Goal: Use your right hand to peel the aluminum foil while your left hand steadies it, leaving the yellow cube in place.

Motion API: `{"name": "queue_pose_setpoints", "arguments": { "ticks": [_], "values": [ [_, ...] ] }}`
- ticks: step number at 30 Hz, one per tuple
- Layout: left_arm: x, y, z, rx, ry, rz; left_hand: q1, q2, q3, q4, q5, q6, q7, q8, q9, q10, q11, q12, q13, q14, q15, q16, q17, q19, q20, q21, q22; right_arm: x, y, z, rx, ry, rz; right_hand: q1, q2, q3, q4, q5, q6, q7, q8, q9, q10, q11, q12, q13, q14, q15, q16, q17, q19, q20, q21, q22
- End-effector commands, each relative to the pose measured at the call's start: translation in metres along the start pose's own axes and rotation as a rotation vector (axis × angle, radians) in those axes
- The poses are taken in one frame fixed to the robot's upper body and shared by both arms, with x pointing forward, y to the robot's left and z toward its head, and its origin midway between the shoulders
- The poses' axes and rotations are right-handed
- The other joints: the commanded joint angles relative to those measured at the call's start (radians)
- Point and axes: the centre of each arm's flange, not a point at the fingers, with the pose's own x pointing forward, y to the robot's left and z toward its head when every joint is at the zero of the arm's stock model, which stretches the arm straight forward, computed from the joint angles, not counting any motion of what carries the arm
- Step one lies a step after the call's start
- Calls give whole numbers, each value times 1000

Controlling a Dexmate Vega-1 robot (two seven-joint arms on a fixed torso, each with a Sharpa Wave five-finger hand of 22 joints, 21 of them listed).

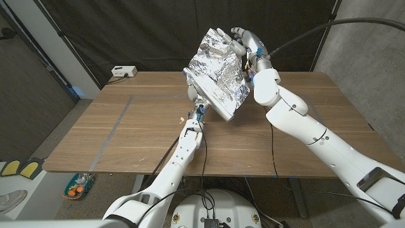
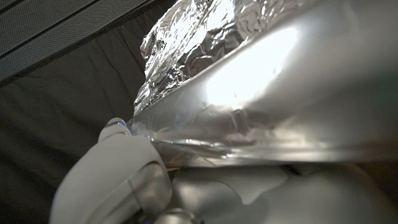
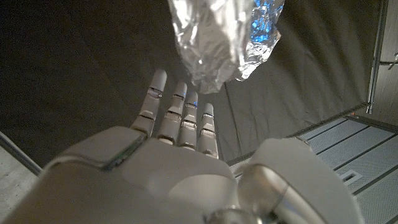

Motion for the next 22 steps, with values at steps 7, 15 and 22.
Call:
{"name": "queue_pose_setpoints", "arguments": {
  "ticks": [7,15,22],
  "values": [
    [-17,4,24,4,23,41,118,101,121,77,-20,25,8,7,3,31,2,15,1,38,0,-1,6,15,-6,-11,1,-17,-28,19,-27,-48,-147,-6,9,-12,-6,3,-46,-19,0,3,-51,-2,1,-18,-60,9,-4,-24,-35,11,-51,1],
    [-28,16,43,0,51,54,127,96,139,85,-30,33,7,9,4,37,1,18,-2,46,0,-3,7,16,-7,-14,1,-31,-13,44,-75,-50,-188,-4,12,-12,-10,2,-41,-28,7,3,-59,-4,4,-26,-75,8,-2,-34,-52,12,-71,1],
    [-38,31,54,-4,58,123,132,92,153,91,-40,33,9,7,4,35,0,19,0,47,1,-6,9,16,-10,-17,1,-30,6,49,-9,-100,-204,-2,20,-12,-14,0,-58,-41,5,2,-49,-16,14,-35,-71,-6,6,-48,-55,11,-91,2]
  ]
}}
